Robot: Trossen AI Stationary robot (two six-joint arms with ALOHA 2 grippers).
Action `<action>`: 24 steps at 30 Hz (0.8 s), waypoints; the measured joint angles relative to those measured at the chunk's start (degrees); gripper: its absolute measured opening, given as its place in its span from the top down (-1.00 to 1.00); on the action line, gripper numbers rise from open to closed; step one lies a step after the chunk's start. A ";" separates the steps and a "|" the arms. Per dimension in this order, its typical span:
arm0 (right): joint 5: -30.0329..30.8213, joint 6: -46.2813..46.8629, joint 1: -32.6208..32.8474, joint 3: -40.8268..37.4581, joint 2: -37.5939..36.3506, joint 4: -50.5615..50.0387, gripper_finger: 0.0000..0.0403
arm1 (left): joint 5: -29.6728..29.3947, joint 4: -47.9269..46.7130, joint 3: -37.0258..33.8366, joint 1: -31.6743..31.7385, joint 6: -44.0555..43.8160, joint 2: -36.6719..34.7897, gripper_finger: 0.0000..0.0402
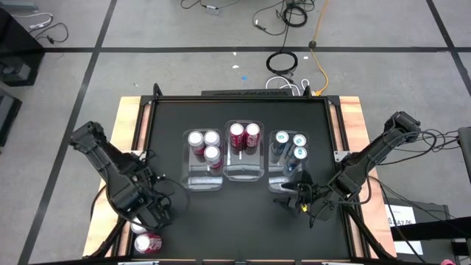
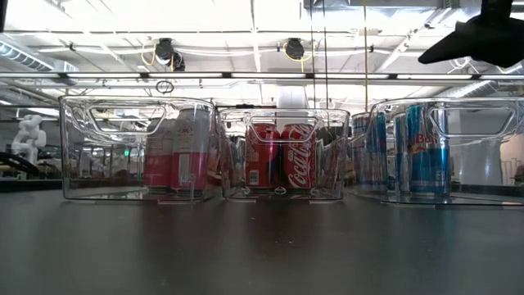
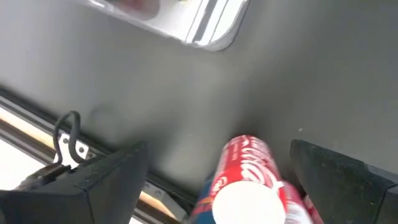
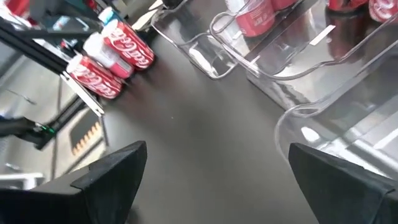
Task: Sort soda cans
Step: Put the top red soda can into the center transparent bin
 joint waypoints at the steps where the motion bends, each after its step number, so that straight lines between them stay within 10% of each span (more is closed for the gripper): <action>1: -0.02 0.67 0.00 0.00 0.00 0.44 -0.91 | 0.00 0.31 -1.09 -0.51 -0.12 -0.55 -0.96; 15: 0.22 5.04 0.00 0.00 0.00 5.69 -0.91 | 3.17 18.46 -22.34 -3.98 -5.91 -22.26 -0.96; 24: 0.55 7.07 -0.01 0.02 1.27 7.25 -0.91 | 8.16 20.15 -25.51 -3.98 -7.71 -23.53 -0.96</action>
